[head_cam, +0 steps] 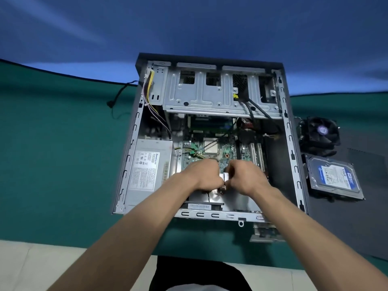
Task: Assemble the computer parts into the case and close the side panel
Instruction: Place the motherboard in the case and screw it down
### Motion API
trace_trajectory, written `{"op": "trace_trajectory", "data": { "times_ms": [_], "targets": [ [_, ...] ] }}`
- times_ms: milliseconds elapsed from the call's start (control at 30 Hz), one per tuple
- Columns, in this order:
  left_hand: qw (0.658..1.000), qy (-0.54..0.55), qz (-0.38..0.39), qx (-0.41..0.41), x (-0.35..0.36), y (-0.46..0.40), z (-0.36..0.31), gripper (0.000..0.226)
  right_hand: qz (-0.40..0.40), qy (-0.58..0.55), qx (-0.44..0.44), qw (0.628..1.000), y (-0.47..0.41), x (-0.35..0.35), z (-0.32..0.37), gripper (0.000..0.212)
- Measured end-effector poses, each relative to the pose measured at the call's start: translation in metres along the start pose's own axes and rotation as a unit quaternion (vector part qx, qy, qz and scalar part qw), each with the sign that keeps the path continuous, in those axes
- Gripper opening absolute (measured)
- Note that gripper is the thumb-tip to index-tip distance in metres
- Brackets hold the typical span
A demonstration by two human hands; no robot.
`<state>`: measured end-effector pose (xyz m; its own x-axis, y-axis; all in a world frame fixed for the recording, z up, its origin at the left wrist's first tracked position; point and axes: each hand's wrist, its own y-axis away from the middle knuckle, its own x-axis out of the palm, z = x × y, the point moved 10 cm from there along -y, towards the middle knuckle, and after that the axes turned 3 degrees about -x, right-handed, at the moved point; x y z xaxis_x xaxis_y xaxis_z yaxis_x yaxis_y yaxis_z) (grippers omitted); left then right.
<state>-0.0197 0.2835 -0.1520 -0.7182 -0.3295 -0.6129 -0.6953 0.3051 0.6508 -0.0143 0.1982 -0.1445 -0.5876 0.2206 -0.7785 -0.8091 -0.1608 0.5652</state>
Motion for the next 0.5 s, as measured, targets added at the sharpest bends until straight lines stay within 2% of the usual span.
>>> {"op": "trace_trajectory", "data": {
  "times_ms": [67, 200, 267, 367, 433, 500],
  "targets": [
    [1.0, 0.008, -0.01, 0.004, -0.003, 0.0, -0.001, 0.029, 0.019, 0.012, -0.017, 1.0, 0.004, 0.004, 0.004, 0.024],
    [0.999, -0.036, -0.035, 0.011, -0.007, 0.0, -0.001, 0.028, 0.074, 0.063, -0.061, 0.993, 0.01, 0.019, 0.016, 0.007],
    [0.998, -0.047, -0.039, 0.014, -0.007, -0.001, -0.001, 0.029, 0.092, 0.082, -0.064, 0.99, 0.012, 0.023, 0.016, 0.011],
    [0.997, -0.054, -0.056, 0.008, -0.012, -0.004, 0.0, 0.033, 0.11, 0.091, -0.064, 0.988, 0.014, 0.024, 0.016, 0.007],
    [0.996, -0.063, -0.068, 0.006, -0.015, -0.006, 0.0, 0.033, 0.121, 0.105, -0.07, 0.985, 0.015, 0.025, 0.018, 0.012],
    [0.995, -0.07, -0.07, 0.007, -0.014, -0.007, 0.0, 0.031, 0.103, 0.112, -0.062, 0.986, 0.014, 0.022, 0.018, 0.013]
  ]
}}
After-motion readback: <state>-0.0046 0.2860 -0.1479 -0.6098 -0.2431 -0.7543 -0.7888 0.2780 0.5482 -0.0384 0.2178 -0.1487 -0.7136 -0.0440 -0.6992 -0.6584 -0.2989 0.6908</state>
